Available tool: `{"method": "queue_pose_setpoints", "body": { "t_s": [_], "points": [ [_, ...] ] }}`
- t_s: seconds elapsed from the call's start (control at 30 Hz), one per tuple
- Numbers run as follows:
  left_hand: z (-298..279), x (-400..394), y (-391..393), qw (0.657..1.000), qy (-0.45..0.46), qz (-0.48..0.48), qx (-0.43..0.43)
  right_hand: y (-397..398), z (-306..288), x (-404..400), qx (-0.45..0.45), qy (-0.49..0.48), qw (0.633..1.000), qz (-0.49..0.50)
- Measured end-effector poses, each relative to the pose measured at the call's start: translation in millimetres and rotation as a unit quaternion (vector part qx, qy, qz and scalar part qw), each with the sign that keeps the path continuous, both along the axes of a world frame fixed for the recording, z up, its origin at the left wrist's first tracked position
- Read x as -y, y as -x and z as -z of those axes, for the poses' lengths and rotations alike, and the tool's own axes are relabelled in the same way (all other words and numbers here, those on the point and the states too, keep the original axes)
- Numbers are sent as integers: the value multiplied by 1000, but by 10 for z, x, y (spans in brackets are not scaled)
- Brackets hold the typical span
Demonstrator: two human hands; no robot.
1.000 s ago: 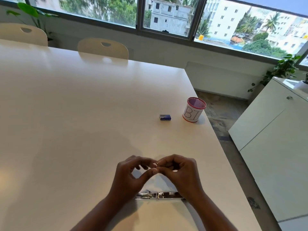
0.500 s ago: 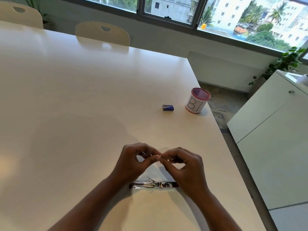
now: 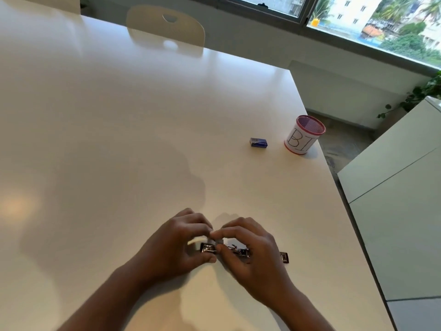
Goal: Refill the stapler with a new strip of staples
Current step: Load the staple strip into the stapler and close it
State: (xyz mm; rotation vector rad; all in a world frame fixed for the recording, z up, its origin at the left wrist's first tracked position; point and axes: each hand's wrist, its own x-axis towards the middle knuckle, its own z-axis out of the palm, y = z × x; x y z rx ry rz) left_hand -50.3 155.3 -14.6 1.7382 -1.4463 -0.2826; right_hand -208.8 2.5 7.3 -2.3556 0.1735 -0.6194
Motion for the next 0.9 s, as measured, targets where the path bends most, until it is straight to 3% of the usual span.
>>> {"method": "queue_pose_setpoints", "body": {
  "t_s": [0.4, 0.7, 0.9],
  "points": [
    [1, 10, -35, 998, -20, -10, -54, 176, -21, 181, -32, 87, 996, -8],
    [-3, 15, -21, 998, -16, -17, -64, 318, -140, 336, -35, 84, 996, 22],
    [-3, 16, -22, 998, -22, -17, -51, 167, -134, 233, -69, 138, 988, -25]
  ]
}}
